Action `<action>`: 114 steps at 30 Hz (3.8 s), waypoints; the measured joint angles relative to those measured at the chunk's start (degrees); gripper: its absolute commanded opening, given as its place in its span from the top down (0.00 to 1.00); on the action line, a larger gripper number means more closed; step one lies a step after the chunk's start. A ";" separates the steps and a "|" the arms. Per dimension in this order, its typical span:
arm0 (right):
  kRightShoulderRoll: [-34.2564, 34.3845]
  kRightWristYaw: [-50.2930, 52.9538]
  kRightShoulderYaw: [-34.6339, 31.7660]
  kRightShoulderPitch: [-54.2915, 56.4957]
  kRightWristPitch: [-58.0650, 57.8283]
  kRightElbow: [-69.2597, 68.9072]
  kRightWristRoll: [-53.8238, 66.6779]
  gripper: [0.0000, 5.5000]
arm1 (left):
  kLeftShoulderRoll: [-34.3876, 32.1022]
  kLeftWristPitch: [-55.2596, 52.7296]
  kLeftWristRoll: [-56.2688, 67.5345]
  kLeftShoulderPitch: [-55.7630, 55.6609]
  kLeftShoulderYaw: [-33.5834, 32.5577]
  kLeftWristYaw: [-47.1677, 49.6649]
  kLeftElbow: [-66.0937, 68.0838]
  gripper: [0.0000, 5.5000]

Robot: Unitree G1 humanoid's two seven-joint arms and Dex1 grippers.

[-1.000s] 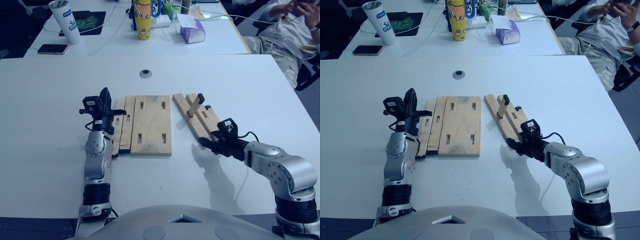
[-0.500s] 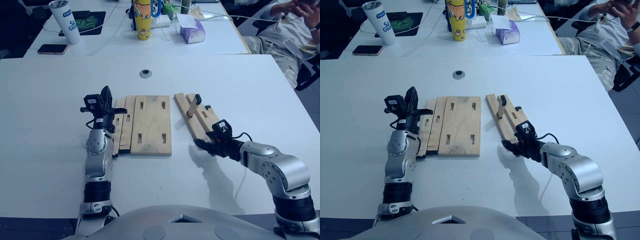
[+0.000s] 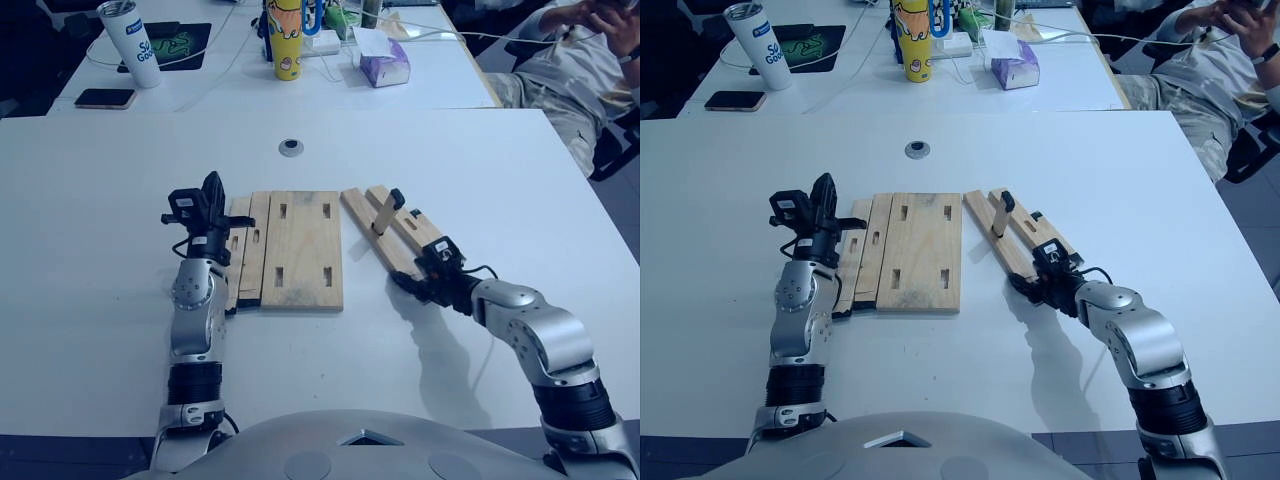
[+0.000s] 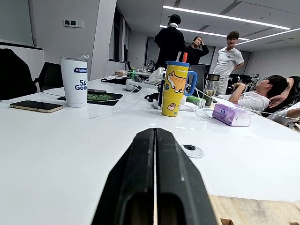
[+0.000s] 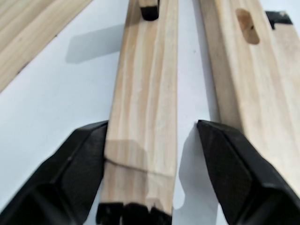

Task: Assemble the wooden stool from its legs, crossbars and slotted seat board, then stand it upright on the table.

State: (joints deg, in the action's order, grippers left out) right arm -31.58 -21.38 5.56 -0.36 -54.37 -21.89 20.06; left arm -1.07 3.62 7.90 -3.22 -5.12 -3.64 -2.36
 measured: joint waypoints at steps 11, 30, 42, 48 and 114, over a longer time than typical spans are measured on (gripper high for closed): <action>4.07 0.25 1.72 2.37 6.61 5.84 -3.18 0.41 | -1.08 0.00 0.03 -2.13 -0.34 -0.99 1.69 1.00; 7.48 -1.04 1.62 4.19 13.27 11.30 -4.95 0.63 | -1.60 0.00 0.11 -3.42 -0.63 -1.59 2.08 1.00; 12.92 -0.69 -2.39 6.47 32.62 11.58 -6.56 0.63 | -2.06 -1.57 2.26 -4.69 -0.90 -2.95 3.07 1.00; 10.71 -7.88 -1.21 8.52 40.29 12.92 -8.00 0.63 | 1.66 -17.18 21.00 -5.36 -2.67 -7.44 0.18 0.92; 6.80 -23.18 3.90 9.68 47.38 11.05 -9.33 0.63 | 3.80 -41.96 57.91 -3.37 -5.36 -9.96 -11.63 0.35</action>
State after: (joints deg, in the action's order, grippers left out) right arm -24.78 -44.56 9.46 9.31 -6.99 -10.83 10.73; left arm 2.73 -38.35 65.81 -6.58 -10.48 -13.60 -13.99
